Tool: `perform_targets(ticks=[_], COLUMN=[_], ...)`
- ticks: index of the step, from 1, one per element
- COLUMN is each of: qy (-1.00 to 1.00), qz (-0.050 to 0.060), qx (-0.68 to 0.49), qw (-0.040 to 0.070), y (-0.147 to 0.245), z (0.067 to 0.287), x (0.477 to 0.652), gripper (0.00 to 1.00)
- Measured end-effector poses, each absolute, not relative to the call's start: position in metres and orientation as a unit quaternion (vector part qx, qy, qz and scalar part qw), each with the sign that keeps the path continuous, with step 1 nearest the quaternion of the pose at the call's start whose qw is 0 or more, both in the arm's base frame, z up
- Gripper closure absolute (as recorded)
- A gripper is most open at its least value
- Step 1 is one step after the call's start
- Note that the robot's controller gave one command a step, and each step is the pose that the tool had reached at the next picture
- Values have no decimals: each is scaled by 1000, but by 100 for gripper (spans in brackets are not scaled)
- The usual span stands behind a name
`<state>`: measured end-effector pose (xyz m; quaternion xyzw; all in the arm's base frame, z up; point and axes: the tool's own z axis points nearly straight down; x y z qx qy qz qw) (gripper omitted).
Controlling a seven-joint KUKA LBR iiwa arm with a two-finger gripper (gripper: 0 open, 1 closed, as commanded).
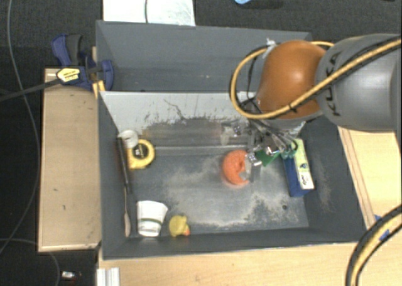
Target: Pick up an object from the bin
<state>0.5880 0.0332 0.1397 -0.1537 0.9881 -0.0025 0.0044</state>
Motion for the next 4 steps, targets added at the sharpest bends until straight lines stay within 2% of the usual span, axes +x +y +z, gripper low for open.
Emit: perform_targets(ticks=[1, 2, 3, 4], qy=[993, 993, 994, 995], qz=[-1, -1, 0, 0], qx=[-117, -117, -107, -97], qw=[11, 11, 10, 10], y=[3, 3, 3, 6], z=[83, 83, 112, 187], x=[584, 584, 569, 585], gripper=[100, 100, 100, 100])
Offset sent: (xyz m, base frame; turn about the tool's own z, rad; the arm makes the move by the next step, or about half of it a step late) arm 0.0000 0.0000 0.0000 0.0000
